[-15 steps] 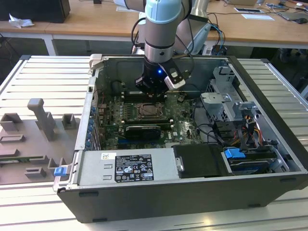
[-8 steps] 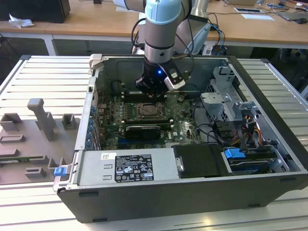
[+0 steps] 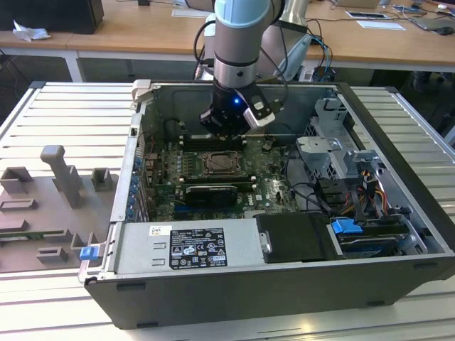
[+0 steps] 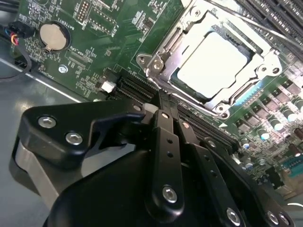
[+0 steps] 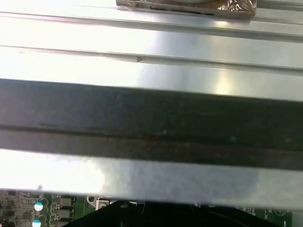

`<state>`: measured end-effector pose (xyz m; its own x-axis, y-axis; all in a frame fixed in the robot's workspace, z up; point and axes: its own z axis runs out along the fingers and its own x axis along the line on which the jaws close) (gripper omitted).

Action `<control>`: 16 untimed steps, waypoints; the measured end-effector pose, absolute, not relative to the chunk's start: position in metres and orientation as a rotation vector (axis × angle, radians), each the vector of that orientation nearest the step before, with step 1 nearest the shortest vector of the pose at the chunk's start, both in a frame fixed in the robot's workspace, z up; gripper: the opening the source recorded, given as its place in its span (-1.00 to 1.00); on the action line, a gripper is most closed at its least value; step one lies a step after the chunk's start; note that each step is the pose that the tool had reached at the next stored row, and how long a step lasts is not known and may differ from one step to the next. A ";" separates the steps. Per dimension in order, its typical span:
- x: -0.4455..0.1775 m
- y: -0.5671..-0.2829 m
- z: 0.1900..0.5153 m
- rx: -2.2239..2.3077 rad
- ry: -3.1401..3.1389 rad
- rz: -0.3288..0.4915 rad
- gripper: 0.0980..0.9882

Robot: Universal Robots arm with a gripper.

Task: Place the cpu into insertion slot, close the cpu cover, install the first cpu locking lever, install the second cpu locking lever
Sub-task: 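Install the first cpu locking lever, then install the second cpu locking lever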

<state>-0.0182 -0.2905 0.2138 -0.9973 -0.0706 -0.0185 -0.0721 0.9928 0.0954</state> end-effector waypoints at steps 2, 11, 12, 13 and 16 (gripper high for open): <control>-0.018 -0.293 0.214 -0.112 3.121 0.150 -0.98; -0.018 -0.299 0.214 -0.112 3.121 0.150 -0.98; -0.018 -0.300 0.214 -0.112 3.121 0.150 -0.98; -0.018 -0.300 0.214 -0.112 3.121 0.150 -0.98; -0.018 -0.305 0.214 -0.112 3.121 0.150 -0.98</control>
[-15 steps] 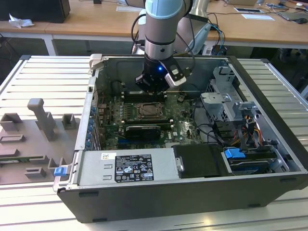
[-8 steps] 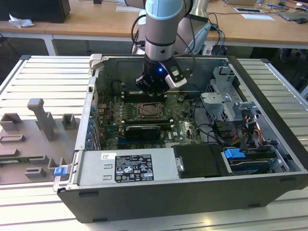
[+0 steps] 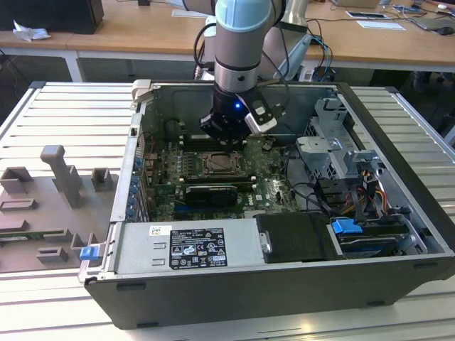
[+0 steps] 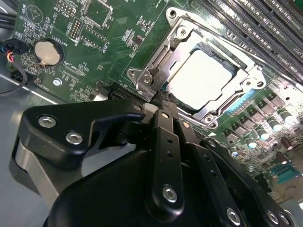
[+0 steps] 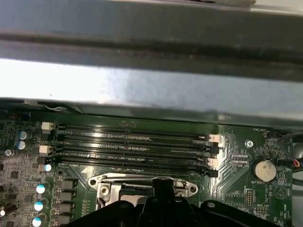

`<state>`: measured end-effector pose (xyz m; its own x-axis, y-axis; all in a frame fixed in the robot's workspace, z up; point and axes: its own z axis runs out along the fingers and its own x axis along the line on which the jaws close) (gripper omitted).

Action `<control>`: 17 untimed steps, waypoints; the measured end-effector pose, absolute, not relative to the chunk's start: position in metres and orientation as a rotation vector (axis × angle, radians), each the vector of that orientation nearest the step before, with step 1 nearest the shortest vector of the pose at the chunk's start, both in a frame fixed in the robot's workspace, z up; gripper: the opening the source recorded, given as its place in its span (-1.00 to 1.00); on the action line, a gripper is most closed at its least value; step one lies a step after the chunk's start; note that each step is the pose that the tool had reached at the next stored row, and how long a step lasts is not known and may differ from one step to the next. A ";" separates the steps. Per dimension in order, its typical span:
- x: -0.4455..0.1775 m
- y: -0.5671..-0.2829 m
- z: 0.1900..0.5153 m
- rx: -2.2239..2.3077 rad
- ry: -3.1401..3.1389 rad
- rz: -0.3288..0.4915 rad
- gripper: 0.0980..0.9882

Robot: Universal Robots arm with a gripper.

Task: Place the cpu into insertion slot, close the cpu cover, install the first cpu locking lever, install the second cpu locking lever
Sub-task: 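Install the second cpu locking lever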

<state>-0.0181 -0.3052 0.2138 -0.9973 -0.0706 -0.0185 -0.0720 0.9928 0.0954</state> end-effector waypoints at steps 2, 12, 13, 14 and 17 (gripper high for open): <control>-0.018 -0.306 0.214 -0.112 3.121 0.150 -0.98; -0.018 -0.311 0.217 -0.112 3.121 0.150 -0.98; -0.018 -0.311 0.220 -0.112 3.121 0.150 -0.98; -0.018 -0.311 0.222 -0.112 3.121 0.150 -0.98; -0.018 -0.311 0.232 -0.112 3.121 0.150 -0.98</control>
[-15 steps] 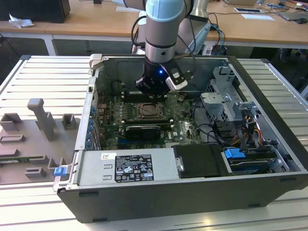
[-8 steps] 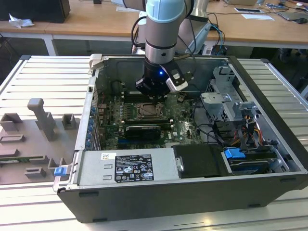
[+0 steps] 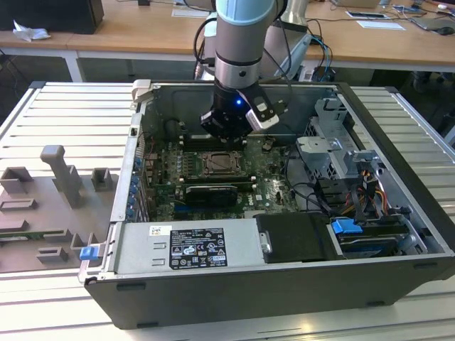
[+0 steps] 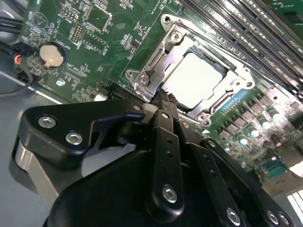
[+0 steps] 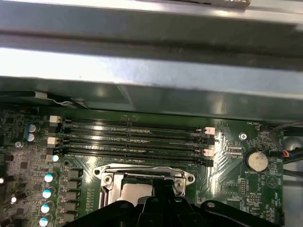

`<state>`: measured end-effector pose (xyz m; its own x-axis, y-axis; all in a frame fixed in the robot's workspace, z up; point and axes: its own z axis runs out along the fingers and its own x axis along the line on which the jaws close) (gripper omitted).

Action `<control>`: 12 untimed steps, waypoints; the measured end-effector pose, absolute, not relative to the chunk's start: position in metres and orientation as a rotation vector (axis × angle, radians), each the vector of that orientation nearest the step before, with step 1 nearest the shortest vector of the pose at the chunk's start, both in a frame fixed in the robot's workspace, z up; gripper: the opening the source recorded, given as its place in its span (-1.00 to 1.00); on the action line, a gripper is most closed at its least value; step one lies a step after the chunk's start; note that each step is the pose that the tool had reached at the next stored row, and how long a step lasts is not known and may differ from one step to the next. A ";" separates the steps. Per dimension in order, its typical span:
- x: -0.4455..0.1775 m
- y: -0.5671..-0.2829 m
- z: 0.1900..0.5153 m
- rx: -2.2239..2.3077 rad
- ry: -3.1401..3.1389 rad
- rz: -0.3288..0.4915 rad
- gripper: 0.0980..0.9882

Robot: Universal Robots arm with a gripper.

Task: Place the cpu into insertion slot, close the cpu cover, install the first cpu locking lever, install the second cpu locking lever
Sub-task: 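Install the second cpu locking lever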

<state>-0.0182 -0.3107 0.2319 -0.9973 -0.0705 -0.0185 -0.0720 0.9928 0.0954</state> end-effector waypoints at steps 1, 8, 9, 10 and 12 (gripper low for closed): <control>-0.018 -0.311 0.235 -0.111 3.121 0.150 -0.98; -0.018 -0.322 0.240 -0.112 3.121 0.150 -0.98; -0.019 -0.325 0.240 -0.111 3.121 0.150 -0.98; -0.019 -0.328 0.240 -0.112 3.121 0.150 -0.98; -0.018 -0.335 0.240 -0.112 3.121 0.150 -0.98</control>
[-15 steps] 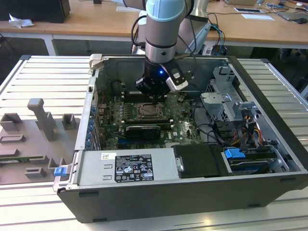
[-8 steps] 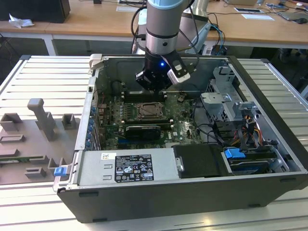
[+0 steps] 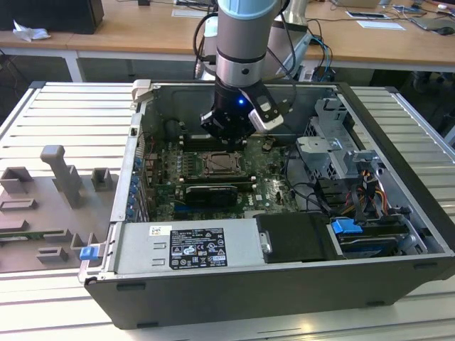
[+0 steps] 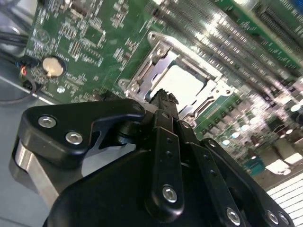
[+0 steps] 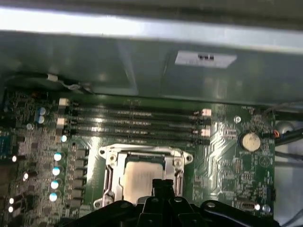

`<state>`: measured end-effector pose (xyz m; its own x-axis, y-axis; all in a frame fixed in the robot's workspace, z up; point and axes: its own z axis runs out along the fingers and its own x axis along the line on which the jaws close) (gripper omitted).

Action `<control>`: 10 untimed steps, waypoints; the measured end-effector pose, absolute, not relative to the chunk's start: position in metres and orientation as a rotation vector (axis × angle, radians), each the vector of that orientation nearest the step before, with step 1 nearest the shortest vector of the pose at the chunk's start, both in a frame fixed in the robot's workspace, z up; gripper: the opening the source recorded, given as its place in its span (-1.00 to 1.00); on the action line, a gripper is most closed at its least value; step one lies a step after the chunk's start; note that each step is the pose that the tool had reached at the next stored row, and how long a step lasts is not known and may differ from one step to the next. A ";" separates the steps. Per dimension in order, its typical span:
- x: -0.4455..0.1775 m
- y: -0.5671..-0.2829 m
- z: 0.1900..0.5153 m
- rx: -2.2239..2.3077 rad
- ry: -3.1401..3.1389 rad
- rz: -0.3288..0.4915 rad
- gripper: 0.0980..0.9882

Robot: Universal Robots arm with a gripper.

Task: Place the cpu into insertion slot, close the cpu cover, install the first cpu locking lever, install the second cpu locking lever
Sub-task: 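Install the second cpu locking lever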

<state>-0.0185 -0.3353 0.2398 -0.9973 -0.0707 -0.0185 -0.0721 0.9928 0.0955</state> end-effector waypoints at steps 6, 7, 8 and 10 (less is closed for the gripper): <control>-0.019 -0.353 0.239 -0.111 3.127 0.151 -0.98; -0.018 -0.355 0.238 -0.111 3.128 0.152 -0.98; -0.018 -0.359 0.237 -0.111 3.130 0.152 -0.98; -0.019 -0.367 0.236 -0.111 3.132 0.152 -0.98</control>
<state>-0.0185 -0.3665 0.2364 -0.9975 -0.0705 -0.0078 -0.0709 0.9928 0.0967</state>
